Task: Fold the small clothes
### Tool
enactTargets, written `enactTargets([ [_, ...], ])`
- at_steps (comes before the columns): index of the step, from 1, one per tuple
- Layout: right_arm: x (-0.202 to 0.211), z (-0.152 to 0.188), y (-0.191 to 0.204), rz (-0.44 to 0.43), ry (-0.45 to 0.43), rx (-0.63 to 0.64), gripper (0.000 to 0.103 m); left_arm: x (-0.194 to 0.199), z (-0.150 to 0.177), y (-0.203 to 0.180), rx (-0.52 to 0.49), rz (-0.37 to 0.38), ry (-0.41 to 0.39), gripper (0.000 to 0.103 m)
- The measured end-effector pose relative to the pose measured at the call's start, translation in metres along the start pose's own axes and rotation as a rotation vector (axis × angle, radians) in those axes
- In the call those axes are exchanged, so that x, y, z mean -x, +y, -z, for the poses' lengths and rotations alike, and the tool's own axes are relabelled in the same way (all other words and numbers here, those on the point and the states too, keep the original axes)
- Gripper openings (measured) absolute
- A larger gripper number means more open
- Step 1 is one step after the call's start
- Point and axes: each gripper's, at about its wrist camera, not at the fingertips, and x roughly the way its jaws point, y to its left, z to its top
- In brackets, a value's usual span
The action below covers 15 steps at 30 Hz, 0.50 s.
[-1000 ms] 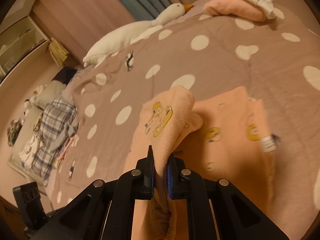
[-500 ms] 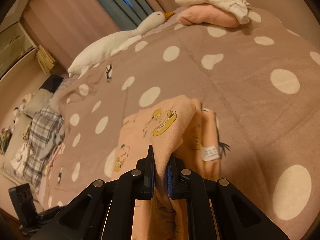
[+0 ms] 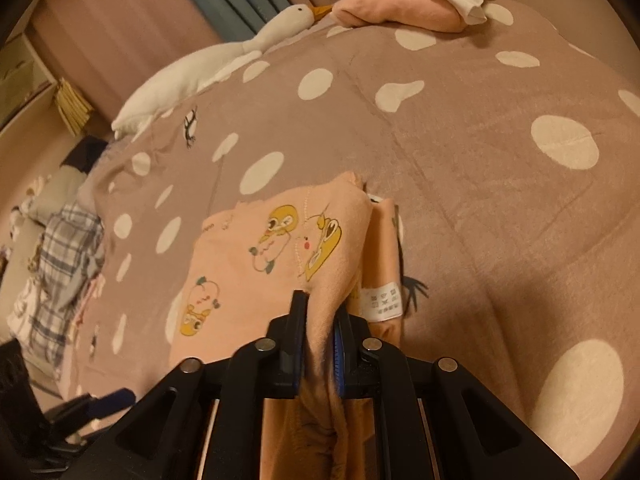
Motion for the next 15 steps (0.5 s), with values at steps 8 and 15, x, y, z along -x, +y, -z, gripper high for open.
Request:
enactTargets([
  [8, 0.025, -0.005, 0.022, 0.214, -0.183, 0.108, 0.014, -0.02, 0.002, -0.012, -0.081, -0.046, 0.029, 0.041],
  [15, -0.011, -0.016, 0.034, 0.118, -0.011, 0.208, 0.014, -0.029, 0.004, -0.014, -0.116, -0.065, 0.035, 0.041],
])
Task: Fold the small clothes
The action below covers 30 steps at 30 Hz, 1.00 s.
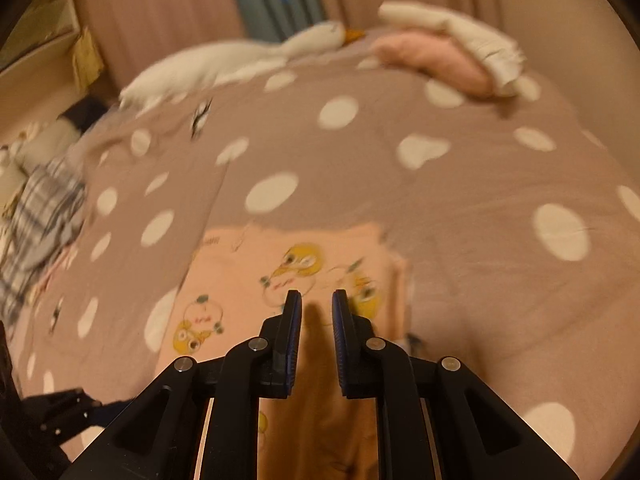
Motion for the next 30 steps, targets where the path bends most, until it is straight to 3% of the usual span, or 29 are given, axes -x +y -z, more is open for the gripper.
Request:
enactTargets([
  [3, -0.022, 0.001, -0.009, 0.014, 0.06, -0.055, 0.014, 0.0, 0.001, -0.001, -0.006, 0.0, 0.0, 0.041],
  [8, -0.01, 0.005, -0.011, 0.004, 0.025, -0.08, 0.014, 0.002, 0.0, 0.0, 0.005, 0.005, -0.003, 0.041],
  [12, 0.018, 0.016, 0.005, 0.016, -0.054, 0.013, 0.014, 0.006, -0.004, 0.003, 0.041, 0.009, -0.03, 0.041],
  [18, 0.053, 0.048, 0.02, -0.062, -0.112, 0.129, 0.014, 0.004, -0.022, 0.003, 0.057, 0.015, -0.073, 0.041],
  [30, 0.043, 0.099, 0.018, -0.064, -0.025, 0.14, 0.014, -0.023, -0.029, 0.008, 0.061, -0.006, -0.036, 0.043],
])
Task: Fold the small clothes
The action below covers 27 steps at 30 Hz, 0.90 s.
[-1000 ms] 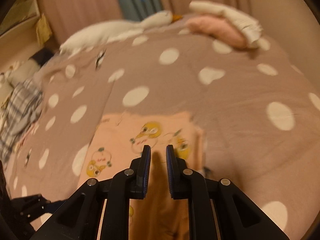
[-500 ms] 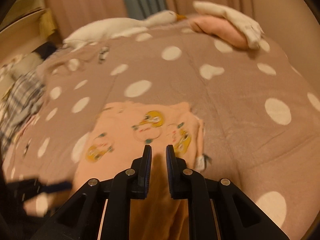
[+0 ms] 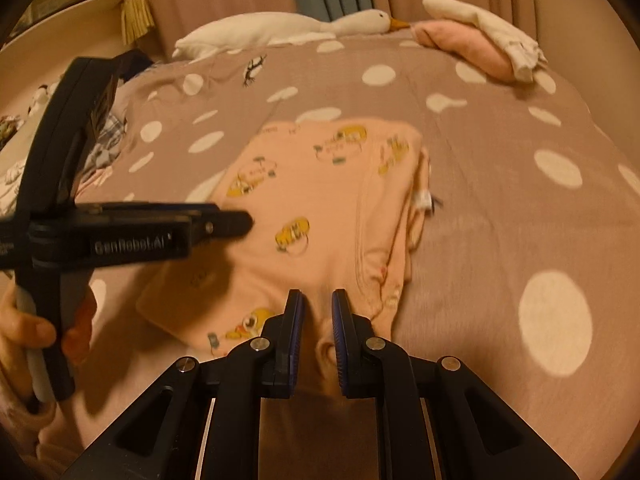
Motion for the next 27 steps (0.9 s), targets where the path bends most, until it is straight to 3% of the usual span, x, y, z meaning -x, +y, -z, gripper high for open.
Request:
enactTargets([
  [19, 0.023, 0.022, -0.007, -0.019, -0.021, -0.1, 0.014, 0.029, 0.036, 0.004, -0.014, -0.036, -0.012, 0.048],
  [27, 0.033, 0.026, -0.005, -0.012, -0.025, -0.116, 0.014, 0.035, 0.053, 0.014, 0.038, -0.009, 0.02, 0.049],
])
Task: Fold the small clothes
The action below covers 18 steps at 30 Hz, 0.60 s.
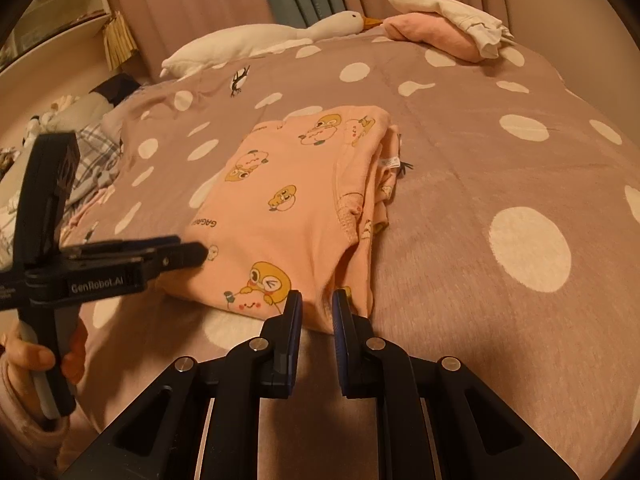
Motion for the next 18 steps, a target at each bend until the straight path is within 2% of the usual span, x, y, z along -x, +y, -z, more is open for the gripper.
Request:
enactTargets([
  [3, 0.001, 0.001, -0.005, -0.019, 0.001, -0.041, 0.016, 0.005, 0.004, 0.001, 0.017, 0.007, 0.0, 0.054],
  [5, 0.003, 0.003, -0.009, -0.042, 0.0, -0.074, 0.021, 0.007, 0.007, 0.002, 0.026, 0.001, 0.003, 0.064],
  [11, 0.006, 0.004, -0.021, -0.109, -0.005, -0.185, 0.049, 0.011, 0.012, 0.005, 0.038, 0.008, 0.013, 0.069],
  [15, 0.006, 0.004, -0.029, -0.155, -0.001, -0.259, 0.052, 0.01, 0.013, 0.01, 0.07, 0.044, 0.034, 0.075],
  [18, 0.003, 0.004, -0.036, -0.181, 0.01, -0.312, 0.064, 0.008, 0.013, 0.016, 0.115, 0.088, 0.062, 0.078],
])
